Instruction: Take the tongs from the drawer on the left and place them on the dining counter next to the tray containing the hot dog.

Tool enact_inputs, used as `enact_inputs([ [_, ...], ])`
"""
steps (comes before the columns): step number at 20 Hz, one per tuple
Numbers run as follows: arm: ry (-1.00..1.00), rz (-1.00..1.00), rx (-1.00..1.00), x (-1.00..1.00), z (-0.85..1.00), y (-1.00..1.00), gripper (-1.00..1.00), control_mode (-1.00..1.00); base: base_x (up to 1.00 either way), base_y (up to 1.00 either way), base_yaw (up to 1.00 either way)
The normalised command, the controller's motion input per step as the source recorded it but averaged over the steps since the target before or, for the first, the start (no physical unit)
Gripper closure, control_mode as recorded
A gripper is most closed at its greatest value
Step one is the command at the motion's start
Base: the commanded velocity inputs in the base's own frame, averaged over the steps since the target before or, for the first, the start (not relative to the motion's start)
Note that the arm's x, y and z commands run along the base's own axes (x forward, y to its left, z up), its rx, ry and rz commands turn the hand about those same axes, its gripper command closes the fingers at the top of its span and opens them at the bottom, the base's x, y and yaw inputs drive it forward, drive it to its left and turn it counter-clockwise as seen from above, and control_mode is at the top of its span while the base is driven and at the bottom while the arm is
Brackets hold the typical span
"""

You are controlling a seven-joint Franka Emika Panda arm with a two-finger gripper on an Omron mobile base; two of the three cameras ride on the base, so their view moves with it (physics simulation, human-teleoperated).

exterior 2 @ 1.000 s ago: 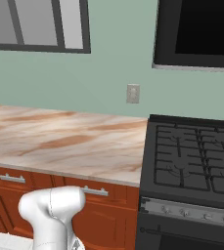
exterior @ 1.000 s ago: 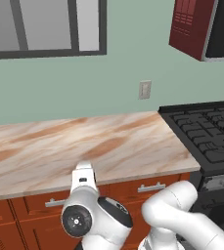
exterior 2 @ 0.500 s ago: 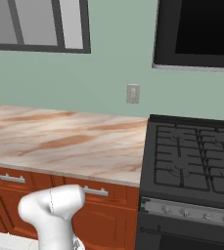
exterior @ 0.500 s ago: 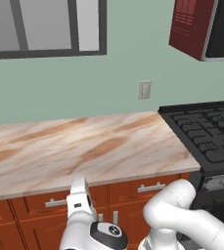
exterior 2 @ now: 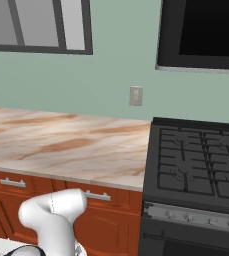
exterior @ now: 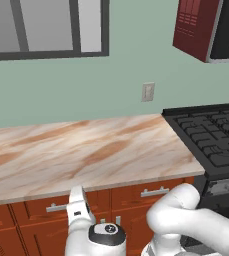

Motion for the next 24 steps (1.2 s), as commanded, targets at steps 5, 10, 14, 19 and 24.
enact_inputs([
  [5,-0.01,0.01,0.02,0.1,-0.22,0.33,-1.0,-1.0,0.0,0.0,0.0],
  [10,-0.01,0.01,0.02,0.04,-0.27,0.35,-1.0,-1.0,0.0,0.0,0.0],
  [14,0.0,0.0,0.0,0.04,-0.28,0.39,-1.0,-1.0,0.0,0.0,0.0],
  [19,0.0,0.0,0.0,0.1,-0.34,0.32,-1.0,-1.0,0.0,0.0,0.0],
  [24,0.0,0.0,0.0,0.17,-0.57,0.03,-1.0,-1.0,0.0,0.0,0.0],
])
